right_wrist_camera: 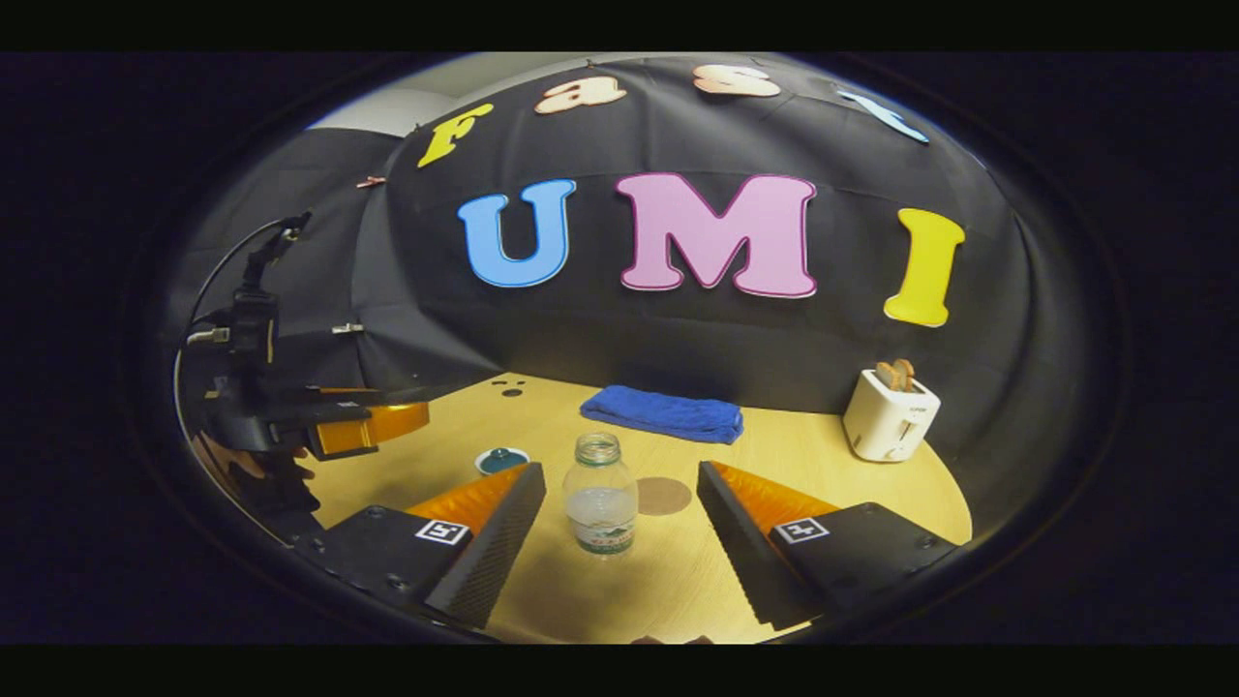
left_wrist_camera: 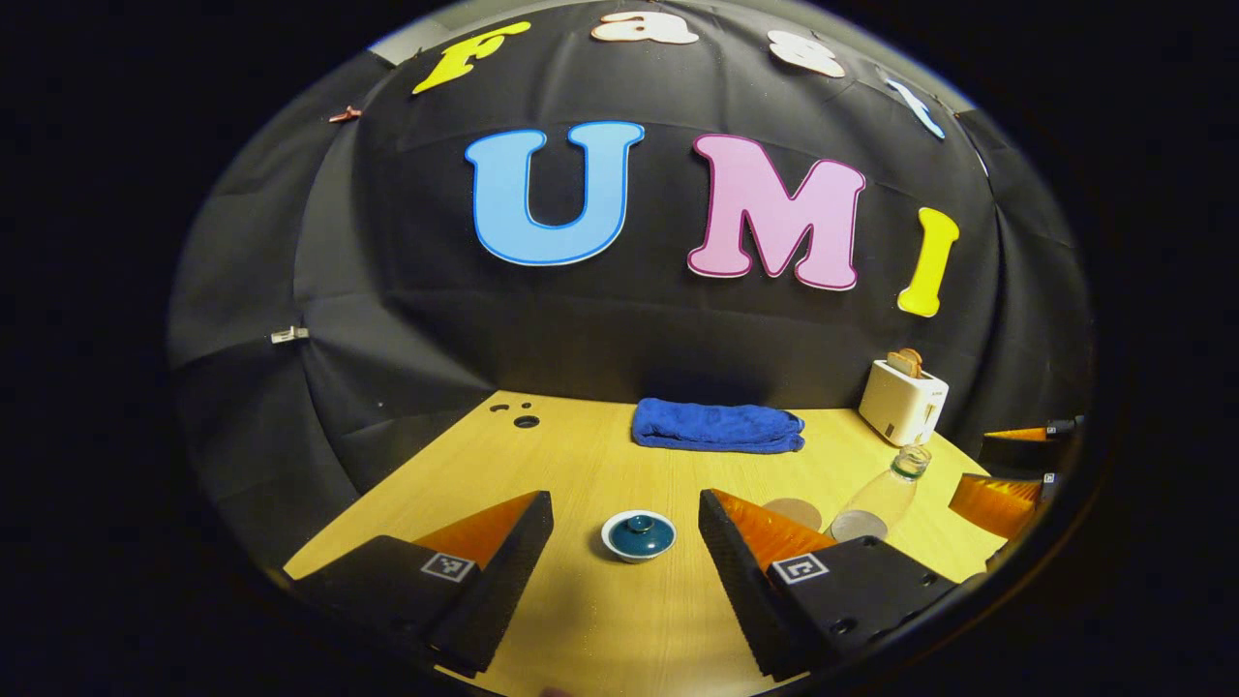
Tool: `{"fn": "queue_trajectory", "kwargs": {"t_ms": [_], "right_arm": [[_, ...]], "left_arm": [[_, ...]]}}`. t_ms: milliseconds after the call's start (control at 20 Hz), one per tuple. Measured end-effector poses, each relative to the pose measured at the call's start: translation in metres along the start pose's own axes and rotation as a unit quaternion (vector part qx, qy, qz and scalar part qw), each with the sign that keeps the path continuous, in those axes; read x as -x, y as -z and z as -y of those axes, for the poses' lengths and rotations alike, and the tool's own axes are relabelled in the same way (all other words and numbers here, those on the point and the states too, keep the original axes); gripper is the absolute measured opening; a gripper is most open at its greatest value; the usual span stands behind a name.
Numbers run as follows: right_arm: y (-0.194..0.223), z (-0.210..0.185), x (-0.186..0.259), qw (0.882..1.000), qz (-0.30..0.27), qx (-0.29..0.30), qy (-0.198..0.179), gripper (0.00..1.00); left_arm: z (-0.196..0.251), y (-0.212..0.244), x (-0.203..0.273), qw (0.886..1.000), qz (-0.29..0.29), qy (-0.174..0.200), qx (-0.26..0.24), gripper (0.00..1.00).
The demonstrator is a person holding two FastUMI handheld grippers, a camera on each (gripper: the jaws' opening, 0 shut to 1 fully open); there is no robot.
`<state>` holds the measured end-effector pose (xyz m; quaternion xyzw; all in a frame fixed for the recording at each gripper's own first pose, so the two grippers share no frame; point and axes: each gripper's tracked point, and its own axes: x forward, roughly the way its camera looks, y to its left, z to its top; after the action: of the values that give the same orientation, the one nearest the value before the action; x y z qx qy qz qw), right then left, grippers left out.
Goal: Open the teacup lid with one hand, grasp the water bottle and pour water into the teacup with the other hand; after pouring, place the water bottle on the coaster and then close the teacup lid.
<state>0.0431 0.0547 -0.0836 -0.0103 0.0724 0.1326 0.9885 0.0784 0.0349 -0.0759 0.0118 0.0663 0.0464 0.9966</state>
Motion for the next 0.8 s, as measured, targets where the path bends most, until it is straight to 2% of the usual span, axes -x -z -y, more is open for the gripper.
{"fn": "queue_trajectory", "kwargs": {"t_ms": [150,300,550,800], "right_arm": [[0.01,-0.002,-0.006,1.0,-0.008,-0.009,-0.004,0.98],[0.024,-0.002,-0.012,1.0,-0.014,-0.006,-0.004,0.98],[0.052,0.003,-0.027,0.999,-0.034,-0.021,0.003,0.98],[0.072,-0.002,-0.042,0.999,-0.041,-0.011,-0.003,0.98]], "left_arm": [[-0.003,0.012,-0.014,1.0,-0.009,-0.004,0.01,0.95],[-0.003,0.024,-0.035,1.0,-0.015,0.001,0.0,0.95],[0.002,0.045,-0.082,0.999,-0.02,0.018,-0.024,0.89],[0.01,0.072,-0.12,0.999,-0.026,0.034,-0.033,0.81]]}}
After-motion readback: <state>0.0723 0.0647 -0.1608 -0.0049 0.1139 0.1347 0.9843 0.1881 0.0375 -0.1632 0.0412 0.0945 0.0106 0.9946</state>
